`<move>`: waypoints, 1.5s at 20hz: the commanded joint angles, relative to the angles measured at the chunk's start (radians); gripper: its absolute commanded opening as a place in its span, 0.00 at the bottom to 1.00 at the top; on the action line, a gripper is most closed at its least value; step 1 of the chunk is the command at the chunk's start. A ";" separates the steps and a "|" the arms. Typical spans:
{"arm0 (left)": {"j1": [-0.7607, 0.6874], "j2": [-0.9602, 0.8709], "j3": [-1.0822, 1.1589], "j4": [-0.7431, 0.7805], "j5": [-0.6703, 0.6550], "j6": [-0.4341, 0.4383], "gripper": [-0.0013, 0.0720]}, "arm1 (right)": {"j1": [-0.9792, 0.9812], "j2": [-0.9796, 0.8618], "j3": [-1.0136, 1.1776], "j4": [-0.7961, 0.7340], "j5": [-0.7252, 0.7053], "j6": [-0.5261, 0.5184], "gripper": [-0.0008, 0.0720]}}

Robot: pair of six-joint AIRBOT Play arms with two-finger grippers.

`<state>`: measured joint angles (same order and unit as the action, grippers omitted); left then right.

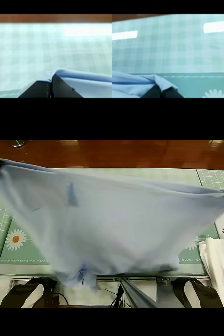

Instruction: Fold the shirts.

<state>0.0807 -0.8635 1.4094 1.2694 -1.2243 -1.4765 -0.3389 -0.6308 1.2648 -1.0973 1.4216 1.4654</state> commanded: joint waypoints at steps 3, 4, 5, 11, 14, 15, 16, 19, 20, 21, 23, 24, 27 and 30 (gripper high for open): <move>-0.011 -0.437 0.024 -0.182 0.220 0.024 0.05 | 0.070 -0.439 -0.097 0.080 -0.340 -0.144 0.05; -0.021 -0.508 0.054 -0.186 0.246 0.023 0.05 | 0.087 -0.547 -0.062 0.079 -0.391 -0.145 0.05; -0.031 -0.581 0.090 -0.187 0.258 0.017 0.05 | 0.095 -0.648 -0.010 0.080 -0.421 -0.143 0.05; -0.050 -0.871 0.232 -0.193 0.257 -0.085 0.05 | 0.099 -1.136 0.412 0.251 -0.389 -0.123 0.04; -0.052 -0.915 0.232 -0.217 0.243 -0.100 0.05 | 0.099 -1.239 0.485 0.258 -0.357 -0.078 0.05; -0.052 -0.916 0.232 -0.220 0.232 -0.100 0.05 | 0.098 -1.250 0.488 0.259 -0.339 -0.078 0.05; -0.048 -0.912 0.235 -0.220 0.210 -0.099 0.05 | 0.092 -1.251 0.488 0.255 -0.319 -0.080 0.05; -0.016 -0.890 0.262 -0.224 0.038 -0.084 0.05 | 0.049 -1.229 0.498 0.296 -0.154 -0.169 0.05; -0.006 -0.883 0.274 -0.224 -0.043 -0.029 0.05 | 0.033 -1.222 0.498 0.292 -0.093 -0.189 0.05; 0.001 -0.880 0.274 -0.222 -0.122 0.020 0.05 | 0.015 -1.220 0.498 0.278 -0.032 -0.188 0.05; 0.003 -0.889 0.257 -0.180 -0.270 0.048 0.05 | 0.002 -1.220 0.482 0.219 0.065 -0.188 0.05; 0.000 -0.891 0.222 -0.174 -0.284 0.047 0.05 | 0.002 -1.220 0.462 0.167 0.071 -0.188 0.05; -0.022 -0.899 0.112 -0.178 -0.284 0.040 0.05 | 0.012 -1.241 0.382 0.060 0.050 -0.137 0.05; -0.034 -0.909 0.065 -0.178 -0.286 0.040 0.05 | 0.018 -1.268 0.348 0.084 0.063 -0.130 0.05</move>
<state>0.0570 -1.7645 1.5238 1.0866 -1.4704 -1.4437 -0.3256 -1.8793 1.6489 -0.9874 1.4513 1.3178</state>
